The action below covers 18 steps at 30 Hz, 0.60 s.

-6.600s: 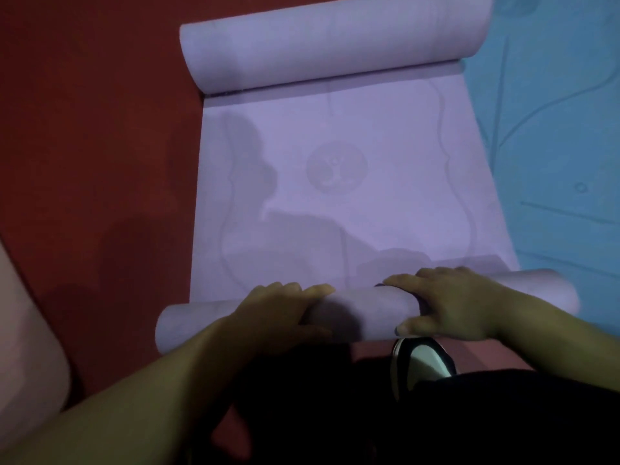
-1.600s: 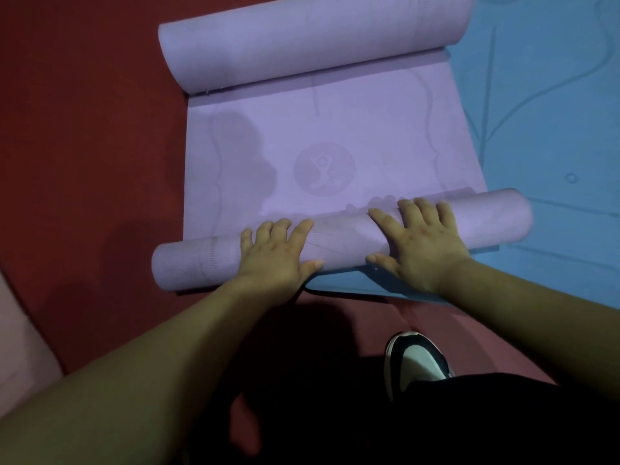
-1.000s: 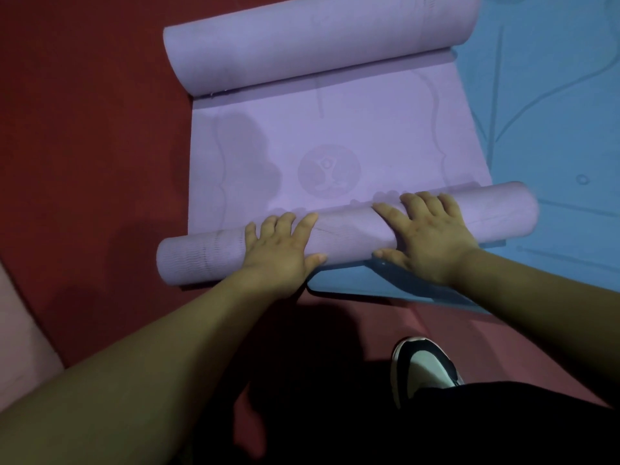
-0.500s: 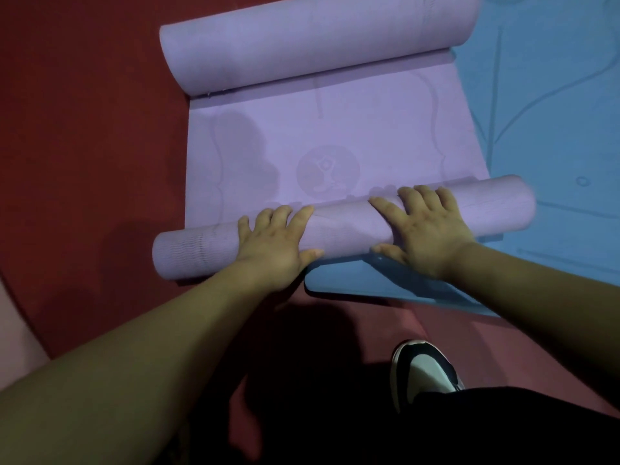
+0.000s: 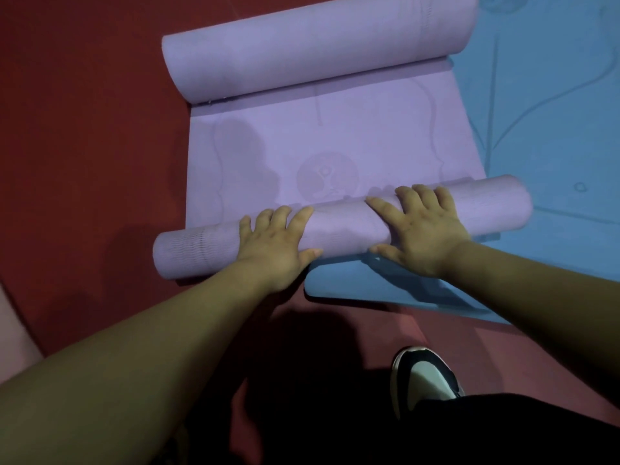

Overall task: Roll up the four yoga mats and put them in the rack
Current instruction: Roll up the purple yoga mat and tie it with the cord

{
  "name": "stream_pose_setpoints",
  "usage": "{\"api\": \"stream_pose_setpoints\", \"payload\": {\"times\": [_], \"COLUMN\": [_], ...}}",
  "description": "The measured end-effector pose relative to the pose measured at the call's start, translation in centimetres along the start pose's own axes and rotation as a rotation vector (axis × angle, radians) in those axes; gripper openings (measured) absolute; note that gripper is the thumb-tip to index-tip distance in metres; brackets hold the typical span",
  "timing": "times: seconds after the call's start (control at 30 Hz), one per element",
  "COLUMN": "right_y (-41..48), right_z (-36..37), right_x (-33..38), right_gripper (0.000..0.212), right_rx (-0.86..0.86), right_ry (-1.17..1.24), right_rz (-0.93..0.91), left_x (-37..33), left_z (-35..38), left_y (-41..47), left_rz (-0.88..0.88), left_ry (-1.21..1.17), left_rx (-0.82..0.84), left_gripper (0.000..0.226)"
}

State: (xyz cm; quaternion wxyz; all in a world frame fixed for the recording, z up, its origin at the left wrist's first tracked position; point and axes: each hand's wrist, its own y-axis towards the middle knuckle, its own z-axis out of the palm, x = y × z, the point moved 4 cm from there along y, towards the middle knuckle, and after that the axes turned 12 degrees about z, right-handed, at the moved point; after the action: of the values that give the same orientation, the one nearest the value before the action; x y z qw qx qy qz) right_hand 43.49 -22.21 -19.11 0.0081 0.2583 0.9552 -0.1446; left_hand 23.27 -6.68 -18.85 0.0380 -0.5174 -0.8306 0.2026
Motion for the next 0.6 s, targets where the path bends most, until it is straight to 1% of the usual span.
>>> {"api": "stream_pose_setpoints", "payload": {"times": [0.1, 0.2, 0.27, 0.37, 0.47, 0.6], "right_y": [0.6, 1.2, 1.2, 0.7, 0.1, 0.7], "right_z": [-0.7, -1.2, -1.2, -0.7, 0.3, -0.4], "right_x": [-0.2, -0.4, -0.3, -0.3, 0.0, -0.1], "right_gripper": [0.094, 0.100, 0.101, 0.098, 0.095, 0.093], "right_rx": [0.024, 0.086, 0.106, 0.057, 0.000, 0.018], "right_ry": [-0.004, -0.034, -0.044, -0.006, 0.027, 0.003], "right_rz": [-0.006, 0.009, 0.016, 0.040, 0.067, 0.055], "left_x": [-0.1, -0.4, -0.4, -0.2, 0.2, 0.4], "left_z": [-0.3, 0.3, 0.8, 0.5, 0.0, -0.4], "left_y": [-0.1, -1.4, -1.6, -0.8, -0.2, 0.2], "left_rz": [-0.015, 0.002, -0.005, -0.034, -0.022, -0.030], "left_ry": [-0.014, 0.008, 0.026, 0.010, 0.003, -0.009], "left_rx": [0.000, -0.079, -0.116, -0.082, -0.048, -0.030], "left_gripper": [0.081, 0.087, 0.085, 0.077, 0.076, 0.077]}}
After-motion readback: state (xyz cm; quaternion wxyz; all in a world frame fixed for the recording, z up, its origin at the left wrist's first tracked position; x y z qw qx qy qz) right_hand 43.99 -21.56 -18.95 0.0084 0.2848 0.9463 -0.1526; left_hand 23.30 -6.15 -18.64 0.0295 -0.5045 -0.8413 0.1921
